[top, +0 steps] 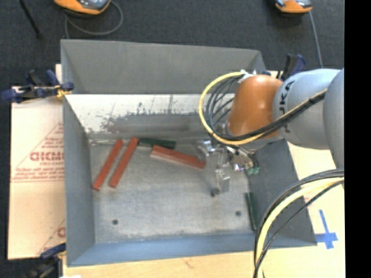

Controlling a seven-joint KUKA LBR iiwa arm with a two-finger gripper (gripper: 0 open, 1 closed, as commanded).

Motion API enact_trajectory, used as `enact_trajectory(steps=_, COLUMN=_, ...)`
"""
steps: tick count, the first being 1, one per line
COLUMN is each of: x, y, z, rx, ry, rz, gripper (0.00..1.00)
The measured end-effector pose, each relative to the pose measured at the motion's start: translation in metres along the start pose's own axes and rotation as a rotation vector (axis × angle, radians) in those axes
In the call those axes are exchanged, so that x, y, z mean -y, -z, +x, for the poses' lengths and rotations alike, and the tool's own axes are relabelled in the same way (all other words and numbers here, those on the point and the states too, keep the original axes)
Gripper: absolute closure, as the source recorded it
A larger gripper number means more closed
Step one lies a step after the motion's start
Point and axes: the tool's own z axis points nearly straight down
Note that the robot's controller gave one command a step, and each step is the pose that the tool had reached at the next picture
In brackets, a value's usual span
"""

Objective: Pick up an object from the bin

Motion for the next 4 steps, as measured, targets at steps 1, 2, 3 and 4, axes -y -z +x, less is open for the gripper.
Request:
enact_trajectory(steps=1, x=-0.013, y=0.100, z=0.032, rx=0.006, ry=-0.119, rz=0.002, gripper=0.00)
enact_trajectory(steps=2, x=-0.054, y=0.003, z=-0.036, rx=0.001, ry=-0.003, rz=-0.001, gripper=0.00)
enact_trajectory(steps=3, x=-0.051, y=0.009, z=-0.036, rx=0.004, ry=-0.003, rz=0.002, gripper=1.00)
enact_trajectory(steps=4, x=-0.032, y=0.141, z=-0.058, rx=0.010, ry=0.025, rz=0.005, gripper=1.00)
